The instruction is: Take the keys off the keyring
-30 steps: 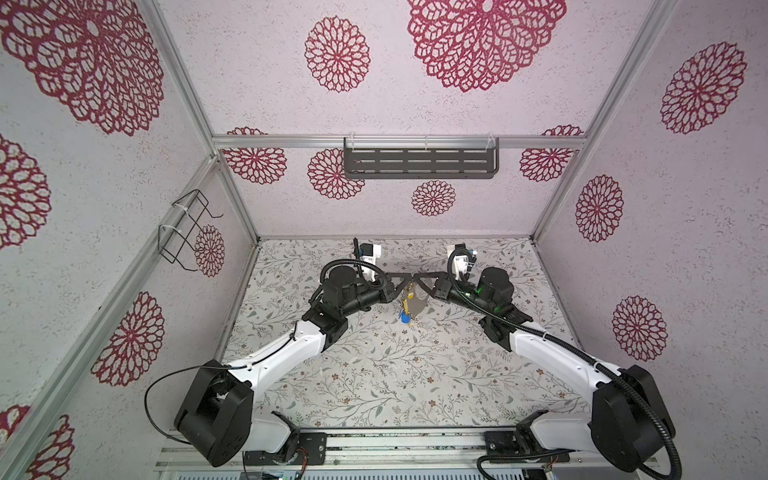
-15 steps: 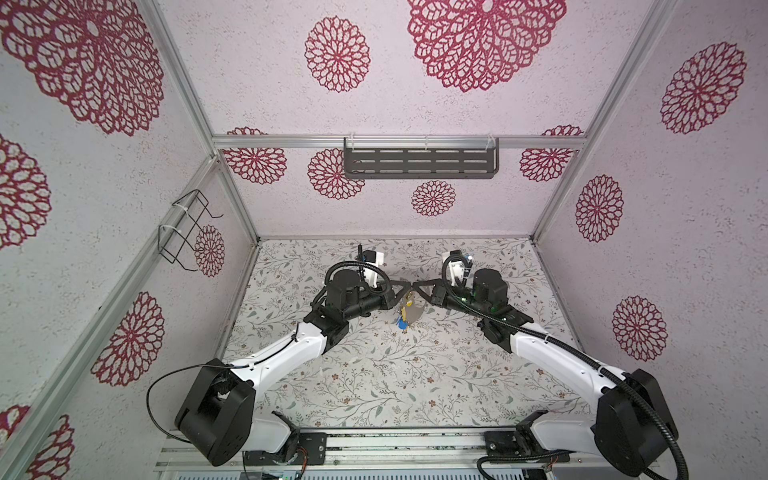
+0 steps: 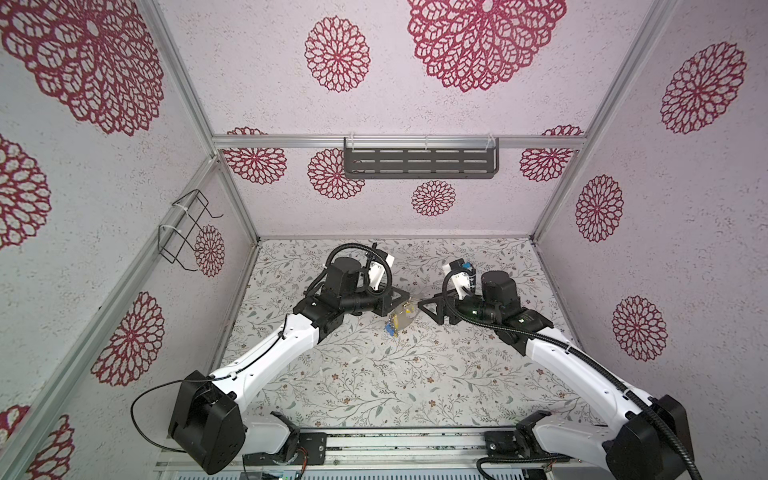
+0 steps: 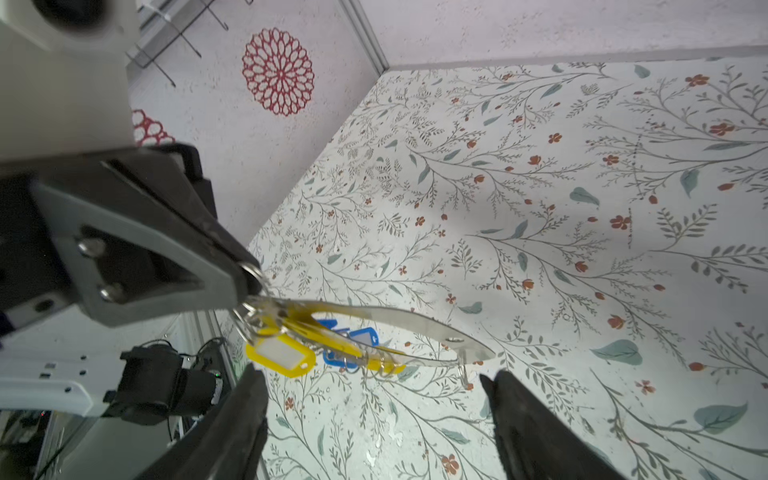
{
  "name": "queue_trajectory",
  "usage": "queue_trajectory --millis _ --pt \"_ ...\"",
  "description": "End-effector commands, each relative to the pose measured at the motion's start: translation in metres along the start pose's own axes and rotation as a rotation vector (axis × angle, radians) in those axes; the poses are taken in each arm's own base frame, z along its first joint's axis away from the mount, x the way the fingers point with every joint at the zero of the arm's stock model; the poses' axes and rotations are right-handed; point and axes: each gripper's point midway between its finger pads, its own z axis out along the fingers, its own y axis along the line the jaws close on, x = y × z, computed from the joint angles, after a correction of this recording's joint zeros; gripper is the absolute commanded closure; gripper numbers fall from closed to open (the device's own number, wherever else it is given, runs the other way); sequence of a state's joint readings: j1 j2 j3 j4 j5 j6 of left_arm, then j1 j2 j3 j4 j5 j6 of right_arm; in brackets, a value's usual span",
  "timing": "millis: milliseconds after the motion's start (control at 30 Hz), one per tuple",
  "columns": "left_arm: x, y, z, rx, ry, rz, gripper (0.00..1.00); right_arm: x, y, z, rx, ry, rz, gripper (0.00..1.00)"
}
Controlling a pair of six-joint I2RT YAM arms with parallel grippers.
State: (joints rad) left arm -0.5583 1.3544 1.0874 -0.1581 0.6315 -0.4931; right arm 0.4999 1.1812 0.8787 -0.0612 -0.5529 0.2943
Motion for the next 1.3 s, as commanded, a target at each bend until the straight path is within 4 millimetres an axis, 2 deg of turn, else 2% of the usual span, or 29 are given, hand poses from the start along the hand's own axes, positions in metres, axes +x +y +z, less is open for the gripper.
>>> queue_trajectory --millis 0,133,300,367,400,467,567,633,700,767,867,933,1000,1033,1133,1267 --pt "-0.001 -0.032 -0.015 0.159 0.069 0.042 1.0 -0.007 0.018 -0.001 -0.099 -0.018 -0.14 0.11" --pt "-0.003 -0.035 -0.017 0.173 0.105 0.038 1.0 -0.007 0.022 0.008 -0.161 -0.017 -0.123 0.1" --pt "-0.01 -0.036 -0.016 0.181 0.093 0.027 1.0 -0.011 0.028 0.019 -0.232 -0.046 -0.085 0.18" --pt "-0.016 -0.032 -0.016 0.161 0.068 0.02 1.0 -0.013 0.023 0.02 -0.204 -0.068 -0.072 0.21" --pt "-0.02 -0.027 -0.016 0.129 0.051 0.016 1.0 -0.015 0.014 0.02 -0.152 -0.08 -0.061 0.22" --pt "-0.027 -0.019 -0.017 0.081 0.013 0.012 1.0 -0.018 0.004 0.016 -0.077 -0.111 -0.063 0.29" --pt "-0.031 -0.019 -0.018 0.099 -0.019 -0.007 1.0 -0.025 0.01 0.003 -0.088 -0.194 -0.064 0.41" --pt "-0.031 -0.018 -0.016 0.107 -0.028 -0.017 1.0 -0.027 0.019 -0.001 -0.124 -0.21 -0.062 0.43" --pt "-0.031 -0.015 -0.015 0.099 -0.03 -0.028 1.0 -0.027 0.018 -0.002 -0.12 -0.211 -0.046 0.43" --pt "-0.032 -0.007 -0.013 0.061 -0.042 -0.045 1.0 -0.026 0.004 -0.002 -0.042 -0.213 -0.008 0.41" --pt "-0.037 0.009 -0.013 -0.025 -0.085 -0.078 1.0 -0.023 -0.033 -0.01 0.17 -0.229 0.086 0.35" --pt "-0.04 0.013 -0.014 -0.044 -0.117 -0.093 1.0 -0.022 -0.039 -0.017 0.204 -0.239 0.128 0.35" --pt "-0.041 0.011 -0.015 -0.027 -0.135 -0.098 1.0 -0.023 -0.031 -0.021 0.167 -0.252 0.143 0.37" --pt "-0.04 0.01 -0.015 -0.018 -0.136 -0.101 1.0 -0.025 -0.023 -0.022 0.129 -0.261 0.142 0.42" --pt "-0.041 0.007 -0.013 0.004 -0.123 -0.101 1.0 -0.03 0.011 -0.024 -0.042 -0.301 0.085 0.5" --pt "-0.042 0.002 -0.01 0.031 -0.108 -0.104 1.0 -0.034 0.039 -0.019 -0.204 -0.308 0.029 0.51"
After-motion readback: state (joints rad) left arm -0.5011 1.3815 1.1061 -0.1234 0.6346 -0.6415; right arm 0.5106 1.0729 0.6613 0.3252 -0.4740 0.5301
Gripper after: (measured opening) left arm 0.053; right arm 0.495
